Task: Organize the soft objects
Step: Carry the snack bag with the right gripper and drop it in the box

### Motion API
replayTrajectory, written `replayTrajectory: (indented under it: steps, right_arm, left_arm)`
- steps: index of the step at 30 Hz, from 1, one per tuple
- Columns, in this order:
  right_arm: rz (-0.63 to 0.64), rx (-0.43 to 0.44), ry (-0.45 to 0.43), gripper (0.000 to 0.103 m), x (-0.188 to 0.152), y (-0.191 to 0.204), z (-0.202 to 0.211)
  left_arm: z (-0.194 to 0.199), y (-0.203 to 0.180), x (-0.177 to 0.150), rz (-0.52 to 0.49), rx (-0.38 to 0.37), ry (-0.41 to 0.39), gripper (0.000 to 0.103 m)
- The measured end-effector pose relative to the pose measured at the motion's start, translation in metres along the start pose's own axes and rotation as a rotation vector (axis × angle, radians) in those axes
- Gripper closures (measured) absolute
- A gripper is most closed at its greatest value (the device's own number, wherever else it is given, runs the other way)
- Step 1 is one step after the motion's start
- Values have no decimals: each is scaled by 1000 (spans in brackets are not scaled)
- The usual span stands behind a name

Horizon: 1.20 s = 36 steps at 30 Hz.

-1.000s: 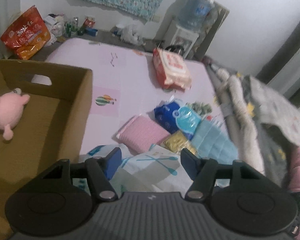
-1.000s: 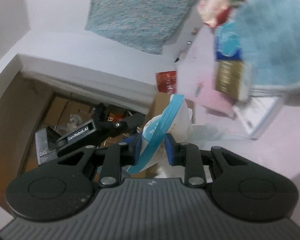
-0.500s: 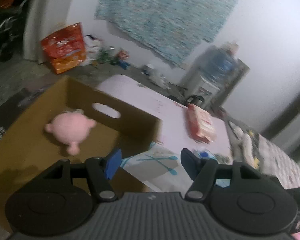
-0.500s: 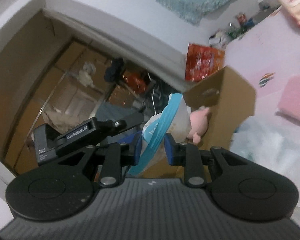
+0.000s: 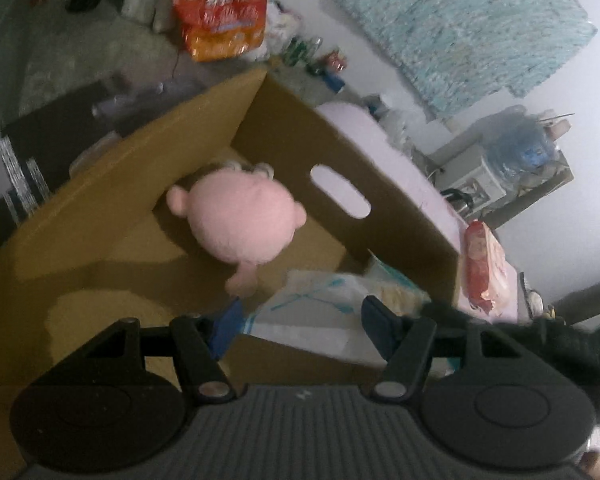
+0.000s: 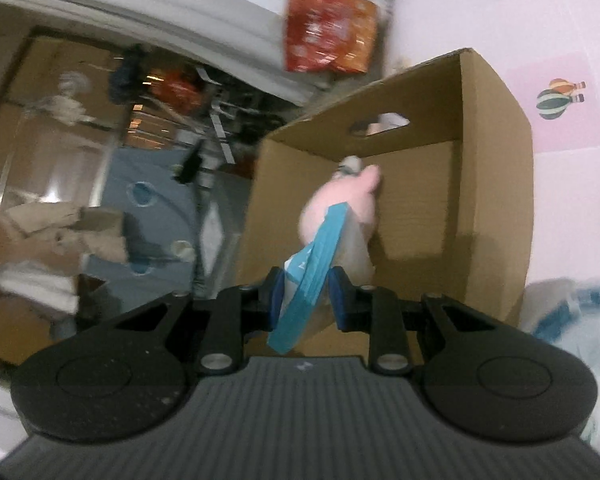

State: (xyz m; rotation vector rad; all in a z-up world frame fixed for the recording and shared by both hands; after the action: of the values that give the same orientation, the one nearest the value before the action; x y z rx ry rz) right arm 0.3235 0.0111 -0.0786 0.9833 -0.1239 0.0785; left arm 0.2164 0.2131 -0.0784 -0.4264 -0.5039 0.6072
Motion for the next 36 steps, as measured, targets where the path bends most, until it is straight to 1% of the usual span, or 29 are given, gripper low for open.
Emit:
replayTrajectory:
  steps: [2, 4, 10, 11, 15, 17, 19, 21, 22, 23, 26, 30, 33, 36]
  right_arm:
    - [-15, -56, 0, 78, 13, -2, -12]
    - [-19, -108, -9, 77, 27, -1, -26]
    - [21, -231, -26, 77, 63, -1, -64]
    - [30, -253, -28, 77, 68, 2, -76]
    - [77, -342, -45, 76, 80, 0, -95]
    - [98, -363, -47, 74, 85, 1, -105]
    - [135, -355, -33, 71, 86, 5, -110]
    - [171, -377, -36, 62, 86, 10, -111]
    - [197, -381, -44, 54, 86, 14, -109]
    - [216, -382, -55, 47, 87, 18, -107]
    - [249, -353, -98, 43, 91, 30, -96]
    - [239, -305, -145, 42, 96, 35, -70]
    - [232, -281, -182, 42, 100, 33, -49]
    - [232, -254, -215, 42, 99, 31, -25]
  left_arm:
    - [-9, 2, 0, 15, -1, 33, 38]
    - [-16, -1, -1, 9, -4, 51, 38]
    - [-26, -3, -5, 13, -4, 78, 38]
    - [-27, -3, -6, 10, -1, 78, 38]
    - [-27, -3, -8, -5, 10, 81, 38]
    - [-28, -3, -7, -8, 26, 87, 38]
    - [-32, -3, -5, -6, 50, 102, 38]
    - [-36, -2, -2, 2, 74, 116, 39]
    - [-38, -1, 0, 7, 83, 121, 40]
    - [-39, 0, 1, 16, 91, 127, 41]
    - [-43, 3, 2, 48, 97, 137, 41]
    - [-46, 7, 3, 62, 113, 143, 41]
    - [-44, 4, -1, 58, 91, 159, 39]
    - [-40, 1, -3, 45, 85, 146, 37]
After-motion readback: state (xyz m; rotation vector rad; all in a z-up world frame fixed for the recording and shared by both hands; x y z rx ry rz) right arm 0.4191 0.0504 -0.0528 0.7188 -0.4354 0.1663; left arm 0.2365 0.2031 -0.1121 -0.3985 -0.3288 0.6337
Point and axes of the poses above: each gripper's, at about its wrist camera, not at the fingertips, and z roughly against the way its jaws point, y to its left, x to its top, the point moved 7 cm from there along -z, roughly the way its jaws point, and after that the axes turned 4 degrees about y, right-handed, at the moved point
